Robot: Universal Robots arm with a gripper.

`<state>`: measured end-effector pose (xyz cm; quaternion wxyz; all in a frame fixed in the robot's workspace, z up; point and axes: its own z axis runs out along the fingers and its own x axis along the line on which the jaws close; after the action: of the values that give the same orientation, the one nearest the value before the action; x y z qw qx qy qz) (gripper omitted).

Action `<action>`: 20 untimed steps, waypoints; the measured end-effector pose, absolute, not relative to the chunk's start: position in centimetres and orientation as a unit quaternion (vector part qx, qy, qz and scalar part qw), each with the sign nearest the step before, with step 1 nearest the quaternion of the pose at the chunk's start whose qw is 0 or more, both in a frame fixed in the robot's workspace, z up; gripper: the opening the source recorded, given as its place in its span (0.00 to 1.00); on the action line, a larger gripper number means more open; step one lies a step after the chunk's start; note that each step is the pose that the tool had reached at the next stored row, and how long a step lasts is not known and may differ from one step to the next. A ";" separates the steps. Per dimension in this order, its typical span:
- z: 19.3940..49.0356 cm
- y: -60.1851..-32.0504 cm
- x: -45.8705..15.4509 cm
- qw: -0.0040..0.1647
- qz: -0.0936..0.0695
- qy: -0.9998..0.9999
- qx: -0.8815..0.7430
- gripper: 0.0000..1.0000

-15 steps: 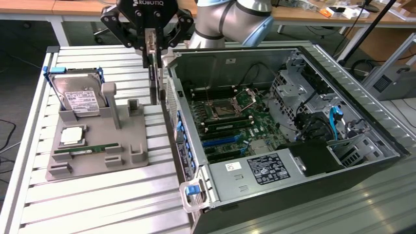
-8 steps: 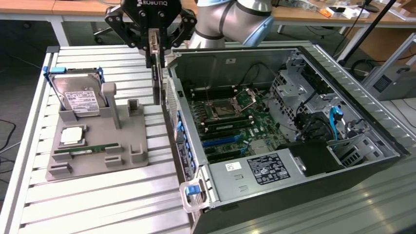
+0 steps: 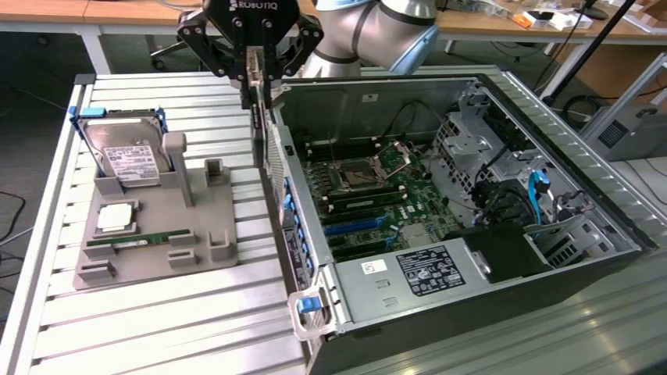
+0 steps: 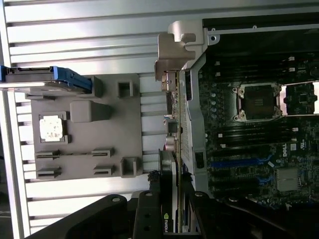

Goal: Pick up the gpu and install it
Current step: 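Pick up the gpu and move the gpu toward the slot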

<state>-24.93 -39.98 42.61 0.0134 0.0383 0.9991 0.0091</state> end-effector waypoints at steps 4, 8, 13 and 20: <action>42.6 -40.0 -24.6 0.013 0.009 0.999 0.038 0.27; 42.6 -40.1 -24.3 0.013 0.009 0.999 0.038 0.27; 42.6 -40.1 -23.7 0.013 0.009 0.999 0.038 0.27; 42.6 -40.2 -23.0 0.013 0.009 0.999 0.038 0.27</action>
<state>-23.02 -40.17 42.61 0.0134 0.0383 0.9991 0.0091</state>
